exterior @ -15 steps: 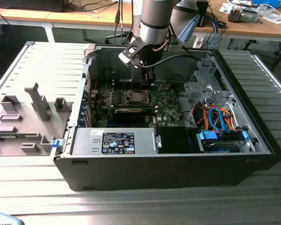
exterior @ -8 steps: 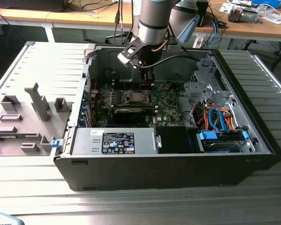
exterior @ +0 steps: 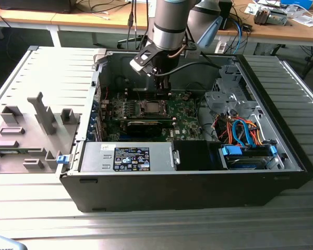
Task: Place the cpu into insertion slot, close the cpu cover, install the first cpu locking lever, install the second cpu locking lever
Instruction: 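Close the cpu cover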
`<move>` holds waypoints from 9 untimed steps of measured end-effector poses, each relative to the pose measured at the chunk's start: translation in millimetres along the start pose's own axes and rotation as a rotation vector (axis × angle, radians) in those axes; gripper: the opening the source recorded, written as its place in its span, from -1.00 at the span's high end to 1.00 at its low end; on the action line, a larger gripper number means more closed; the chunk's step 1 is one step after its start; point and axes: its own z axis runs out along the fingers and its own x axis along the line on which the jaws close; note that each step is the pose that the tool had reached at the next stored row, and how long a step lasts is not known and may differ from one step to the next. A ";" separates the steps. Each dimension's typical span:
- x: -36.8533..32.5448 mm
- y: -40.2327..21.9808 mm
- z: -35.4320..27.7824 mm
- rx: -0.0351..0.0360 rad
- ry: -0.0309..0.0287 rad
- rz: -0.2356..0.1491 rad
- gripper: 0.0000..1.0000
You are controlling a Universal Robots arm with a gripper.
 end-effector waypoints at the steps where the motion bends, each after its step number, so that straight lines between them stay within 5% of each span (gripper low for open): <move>1: 0.0 -0.4 0.2 0.0000 0.0000 0.000 0.79; 9: 0.3 -3.0 2.2 0.0000 -0.0001 0.000 0.79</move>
